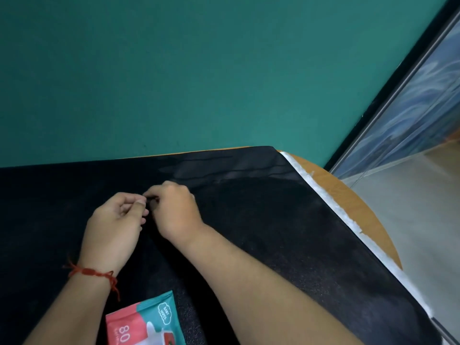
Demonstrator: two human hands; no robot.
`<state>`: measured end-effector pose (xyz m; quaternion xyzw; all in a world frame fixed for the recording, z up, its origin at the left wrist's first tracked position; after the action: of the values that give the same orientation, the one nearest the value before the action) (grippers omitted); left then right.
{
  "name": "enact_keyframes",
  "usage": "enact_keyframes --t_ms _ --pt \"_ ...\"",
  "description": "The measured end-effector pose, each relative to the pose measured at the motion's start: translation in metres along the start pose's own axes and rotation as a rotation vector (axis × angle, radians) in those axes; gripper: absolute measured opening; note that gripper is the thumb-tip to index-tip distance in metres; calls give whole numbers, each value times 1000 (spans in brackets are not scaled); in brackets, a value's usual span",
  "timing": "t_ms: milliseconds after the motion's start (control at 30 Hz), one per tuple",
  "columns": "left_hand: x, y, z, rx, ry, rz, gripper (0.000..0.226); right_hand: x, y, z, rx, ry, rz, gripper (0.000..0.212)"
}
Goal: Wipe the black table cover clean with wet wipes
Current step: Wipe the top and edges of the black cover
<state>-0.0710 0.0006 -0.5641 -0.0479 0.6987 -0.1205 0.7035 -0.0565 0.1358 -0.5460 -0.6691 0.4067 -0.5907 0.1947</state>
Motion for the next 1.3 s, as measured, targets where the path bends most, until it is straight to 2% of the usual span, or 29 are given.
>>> enact_keyframes --t_ms 67,200,500,633,700,833,967,1067,1133,1200,1300 --pt "-1 0 0 0 1 0 19 5 7 -5 56 -61 54 19" --pt "0 -1 0 16 4 -9 20 -32 -18 -20 -1 -50 202 11" --pt "-2 0 2 16 -5 -31 19 -193 -156 -15 -277 372 243 5" --pt "1 -2 0 11 -14 -56 18 -216 -176 -3 -335 429 222 17" --pt "0 -3 1 8 -20 -66 17 -204 -165 0 -314 403 216 18" --pt "-2 -3 2 7 -18 -58 18 -152 -137 26 -202 215 157 2" --pt "-1 -4 1 7 -16 -56 17 -96 -107 80 -25 14 109 11" --pt "-1 -3 2 10 -19 -41 18 -102 -114 79 29 -70 102 8" --pt "-1 -3 2 16 -17 -52 17 -136 -141 63 -88 8 172 7" --pt "-1 -3 3 21 -19 -55 17 -177 -177 49 -224 176 224 9" --pt "-2 -2 4 24 -17 -74 16 -228 -218 36 -324 399 235 9"
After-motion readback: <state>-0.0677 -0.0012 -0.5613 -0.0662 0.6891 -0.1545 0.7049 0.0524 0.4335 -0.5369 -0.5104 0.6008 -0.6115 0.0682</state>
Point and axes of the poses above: each hand's wrist, its own z-axis away from the middle knuckle, its own y-axis out of the palm, x = y × z, the point moved 5 cm from there along -z, towards the middle knuckle, and after that the axes turned 4 degrees about -z, right-handed, at the moved point
